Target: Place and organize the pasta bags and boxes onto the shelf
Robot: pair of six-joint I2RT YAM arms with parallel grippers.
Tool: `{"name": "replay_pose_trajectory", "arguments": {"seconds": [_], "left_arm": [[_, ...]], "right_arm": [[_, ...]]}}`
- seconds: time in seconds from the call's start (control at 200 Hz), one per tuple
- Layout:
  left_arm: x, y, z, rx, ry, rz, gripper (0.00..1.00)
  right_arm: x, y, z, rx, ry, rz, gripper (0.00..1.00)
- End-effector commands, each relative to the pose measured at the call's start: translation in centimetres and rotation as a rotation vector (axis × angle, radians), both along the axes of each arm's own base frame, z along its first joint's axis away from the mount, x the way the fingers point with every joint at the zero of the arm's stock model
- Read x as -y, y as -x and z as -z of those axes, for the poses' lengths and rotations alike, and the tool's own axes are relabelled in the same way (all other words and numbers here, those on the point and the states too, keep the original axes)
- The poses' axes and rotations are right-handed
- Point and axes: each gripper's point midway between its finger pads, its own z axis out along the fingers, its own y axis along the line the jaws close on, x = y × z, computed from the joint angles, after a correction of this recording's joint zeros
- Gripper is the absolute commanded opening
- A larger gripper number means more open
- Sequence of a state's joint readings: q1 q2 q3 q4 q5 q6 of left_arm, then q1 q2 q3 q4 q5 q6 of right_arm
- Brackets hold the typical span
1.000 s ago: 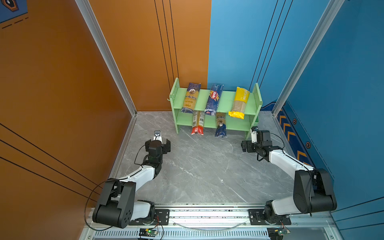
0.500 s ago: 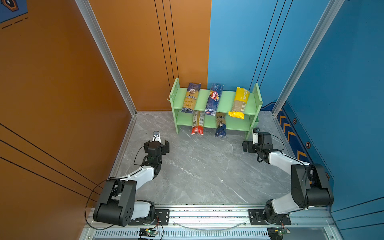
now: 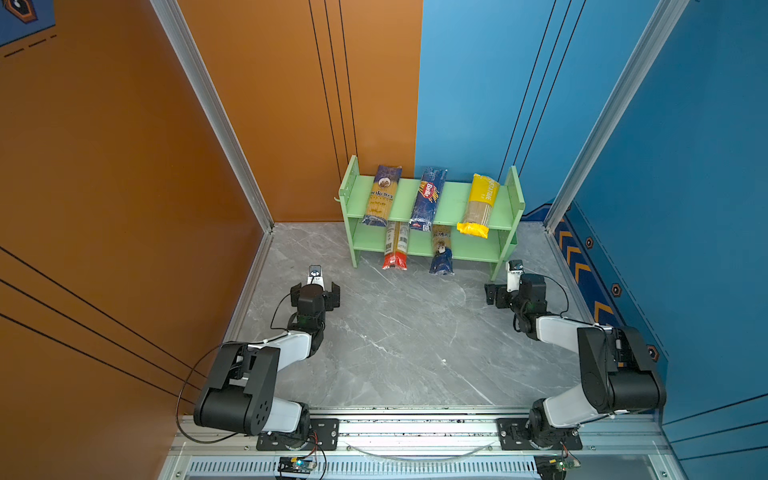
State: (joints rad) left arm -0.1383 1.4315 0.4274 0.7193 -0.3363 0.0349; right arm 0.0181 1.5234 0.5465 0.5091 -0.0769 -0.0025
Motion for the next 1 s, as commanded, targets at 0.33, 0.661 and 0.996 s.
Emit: {"name": "replay_pose_trajectory", "arguments": {"seconds": [0.33, 0.661, 0.996], "left_arm": [[-0.2, 1.1, 0.6, 0.105, -0.017, 0.019, 0.98], [-0.8, 0.4, 1.6, 0.092, -0.015, -0.015, 0.98], [-2.1, -0.4, 2.3, 0.040, 0.065, -0.031, 0.98]], "right_arm": [[1.0, 0.9, -1.7, 0.198, -0.030, 0.041, 1.00], [1.1, 1.1, -1.3, 0.218, -0.033, 0.049, 1.00], [1.4, 1.0, -1.3, 0.214, -0.041, 0.058, 1.00]]}}
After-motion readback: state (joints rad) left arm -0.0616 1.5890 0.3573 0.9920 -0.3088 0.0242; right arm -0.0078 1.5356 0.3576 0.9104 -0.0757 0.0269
